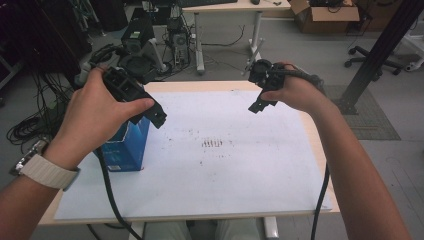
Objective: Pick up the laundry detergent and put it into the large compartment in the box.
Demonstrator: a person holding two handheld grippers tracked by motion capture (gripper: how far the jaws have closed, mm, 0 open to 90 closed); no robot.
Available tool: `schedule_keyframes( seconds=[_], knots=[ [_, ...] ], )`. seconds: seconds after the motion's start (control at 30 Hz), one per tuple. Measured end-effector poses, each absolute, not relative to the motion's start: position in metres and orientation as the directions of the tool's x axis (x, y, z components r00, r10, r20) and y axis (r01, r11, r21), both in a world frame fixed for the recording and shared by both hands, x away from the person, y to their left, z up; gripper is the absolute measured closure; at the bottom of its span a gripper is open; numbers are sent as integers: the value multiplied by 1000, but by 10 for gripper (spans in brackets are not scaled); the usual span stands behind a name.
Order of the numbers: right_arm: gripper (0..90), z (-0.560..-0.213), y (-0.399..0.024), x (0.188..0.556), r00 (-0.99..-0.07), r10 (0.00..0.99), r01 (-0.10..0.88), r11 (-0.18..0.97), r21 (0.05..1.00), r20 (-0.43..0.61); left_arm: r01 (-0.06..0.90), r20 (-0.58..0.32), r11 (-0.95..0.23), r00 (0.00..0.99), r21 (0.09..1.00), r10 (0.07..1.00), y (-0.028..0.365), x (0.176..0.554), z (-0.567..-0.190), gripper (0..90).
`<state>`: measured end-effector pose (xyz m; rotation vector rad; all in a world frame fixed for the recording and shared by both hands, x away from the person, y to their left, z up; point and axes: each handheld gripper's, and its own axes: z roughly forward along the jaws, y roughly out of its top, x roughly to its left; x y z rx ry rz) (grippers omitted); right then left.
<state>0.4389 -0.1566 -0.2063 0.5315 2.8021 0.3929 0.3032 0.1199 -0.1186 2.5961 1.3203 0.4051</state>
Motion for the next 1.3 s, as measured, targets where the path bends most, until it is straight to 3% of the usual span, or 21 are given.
schedule_keyframes(
  seconds=[0.7, 1.3],
  knots=[
    [112, -209, -155, 441, -897, 394, 324, 895, 305, -202, 650, 124, -699, 700, 298, 703, 89, 305, -147, 61],
    [112, -210, -158, 442, -896, 395, 324, 894, 308, -202, 630, 124, -713, 716, 308, 687, 82, 312, -154, 65]
  ],
)
